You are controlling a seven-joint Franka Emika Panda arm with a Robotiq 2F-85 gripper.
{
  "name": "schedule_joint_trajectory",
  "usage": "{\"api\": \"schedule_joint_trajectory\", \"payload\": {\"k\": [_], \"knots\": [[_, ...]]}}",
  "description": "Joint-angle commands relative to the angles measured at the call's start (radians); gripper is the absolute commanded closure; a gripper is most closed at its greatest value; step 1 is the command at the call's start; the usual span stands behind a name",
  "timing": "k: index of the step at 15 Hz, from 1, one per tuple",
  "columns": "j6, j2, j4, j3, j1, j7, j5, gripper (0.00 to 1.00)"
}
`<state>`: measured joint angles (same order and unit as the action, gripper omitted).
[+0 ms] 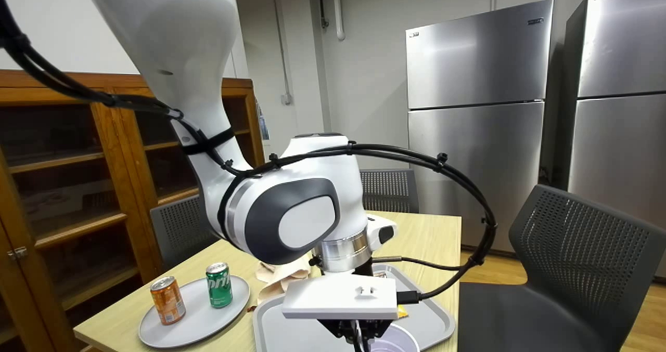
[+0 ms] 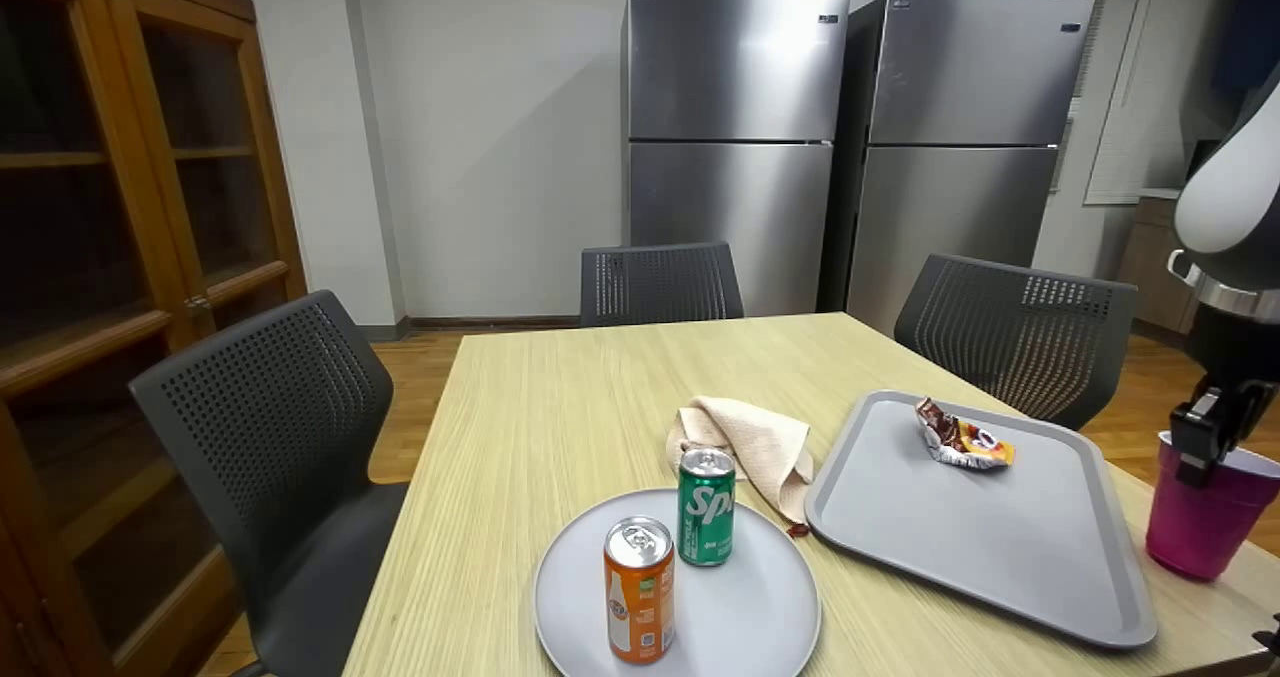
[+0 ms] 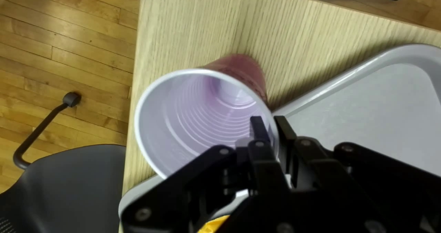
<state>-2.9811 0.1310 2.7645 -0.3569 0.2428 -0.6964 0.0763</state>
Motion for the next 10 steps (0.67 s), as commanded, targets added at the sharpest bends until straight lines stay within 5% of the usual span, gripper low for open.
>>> {"api": "schedule_joint_trajectory", "payload": {"k": [1, 8, 10], "knots": [[-0.013, 0.01, -0.014, 0.001, 0.006, -0.005, -0.005, 0.56], [0.004, -0.049, -0.016, -0.002, 0.006, -0.013, -0.003, 0.03], [0.033, -0.082, -0.016, 0.011, 0.011, -0.028, -0.024, 0.0]]}}
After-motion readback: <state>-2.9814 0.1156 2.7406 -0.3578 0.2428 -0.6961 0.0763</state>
